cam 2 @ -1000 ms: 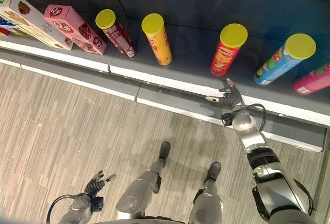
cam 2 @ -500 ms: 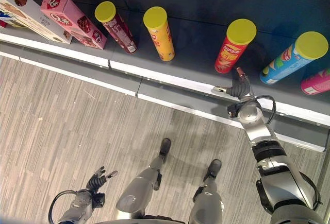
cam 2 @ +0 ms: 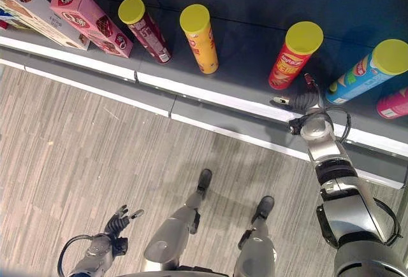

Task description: Put the goods on the table back onto the shelves and tidy them up.

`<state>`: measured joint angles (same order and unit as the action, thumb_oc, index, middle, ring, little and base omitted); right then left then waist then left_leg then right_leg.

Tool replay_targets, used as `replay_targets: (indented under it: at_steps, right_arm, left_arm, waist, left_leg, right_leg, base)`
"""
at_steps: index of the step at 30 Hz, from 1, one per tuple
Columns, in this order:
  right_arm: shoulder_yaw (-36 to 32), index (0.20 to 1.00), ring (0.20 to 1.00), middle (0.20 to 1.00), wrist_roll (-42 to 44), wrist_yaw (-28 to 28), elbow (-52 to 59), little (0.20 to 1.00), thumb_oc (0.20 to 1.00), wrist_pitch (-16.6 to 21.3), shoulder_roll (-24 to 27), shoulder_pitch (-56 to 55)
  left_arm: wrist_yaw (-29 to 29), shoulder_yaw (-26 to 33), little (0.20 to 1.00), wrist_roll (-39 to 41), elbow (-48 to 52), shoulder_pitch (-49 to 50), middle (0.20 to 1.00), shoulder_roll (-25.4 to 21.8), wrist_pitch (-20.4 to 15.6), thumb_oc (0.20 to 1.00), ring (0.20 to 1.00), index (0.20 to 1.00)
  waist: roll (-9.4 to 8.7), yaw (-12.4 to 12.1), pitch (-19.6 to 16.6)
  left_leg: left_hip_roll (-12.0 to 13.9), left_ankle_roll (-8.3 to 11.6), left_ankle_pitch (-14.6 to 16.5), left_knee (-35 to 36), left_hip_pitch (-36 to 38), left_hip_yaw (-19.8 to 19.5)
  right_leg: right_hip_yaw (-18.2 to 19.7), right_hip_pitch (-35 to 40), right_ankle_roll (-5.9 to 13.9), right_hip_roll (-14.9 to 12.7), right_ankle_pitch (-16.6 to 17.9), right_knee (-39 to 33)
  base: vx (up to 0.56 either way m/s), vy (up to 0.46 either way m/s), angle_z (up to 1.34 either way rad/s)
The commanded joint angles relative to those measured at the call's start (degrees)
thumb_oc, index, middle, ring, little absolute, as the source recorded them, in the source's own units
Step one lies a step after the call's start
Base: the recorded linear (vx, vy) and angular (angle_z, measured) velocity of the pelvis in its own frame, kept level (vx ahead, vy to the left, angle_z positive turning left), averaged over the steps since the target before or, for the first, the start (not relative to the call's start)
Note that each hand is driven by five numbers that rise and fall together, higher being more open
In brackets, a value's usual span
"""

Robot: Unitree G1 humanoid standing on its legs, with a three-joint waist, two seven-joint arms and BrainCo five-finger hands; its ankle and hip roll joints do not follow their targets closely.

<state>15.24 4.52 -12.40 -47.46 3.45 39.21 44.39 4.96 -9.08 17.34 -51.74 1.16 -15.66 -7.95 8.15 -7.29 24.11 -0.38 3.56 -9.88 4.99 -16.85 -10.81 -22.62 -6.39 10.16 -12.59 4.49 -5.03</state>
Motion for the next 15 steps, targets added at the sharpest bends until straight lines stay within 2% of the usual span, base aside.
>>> replay_targets:
  at_steps: [1, 15]
  right_arm:
    - [4.03, 1.0, 1.0, 1.0, 0.15, -1.52, 0.1, 1.0, 1.0, 2.04, 3.4, 4.24]
    - [6.74, 1.0, 1.0, 1.0, -1.17, -0.54, 2.09, 1.0, 1.0, 1.85, 1.83, 5.13]
  left_arm:
    - [1.24, -2.0, 1.0, 1.28, -0.64, -1.2, 1.0, -3.69, -1.06, 1.0, 1.0, 1.0]
    - [1.62, -1.97, 1.0, 1.33, -0.92, -2.23, 1.0, -3.49, -0.94, 1.0, 1.0, 1.0]
  waist:
    - [-2.52, -1.4, -1.36]
    - [-2.65, -1.54, -1.52]
  left_leg:
    - [1.48, 3.08, 5.11, 0.01, -0.61, 2.16]
    - [1.53, 3.0, 5.06, 0.01, -0.74, 2.07]
  right_leg:
    - [5.48, -6.49, 1.69, -6.27, -1.91, 8.19]
    - [5.7, -6.79, 1.57, -6.13, -2.27, 8.56]
  base:
    - [0.0, 0.0, 0.0]
    - [0.0, 0.0, 0.0]
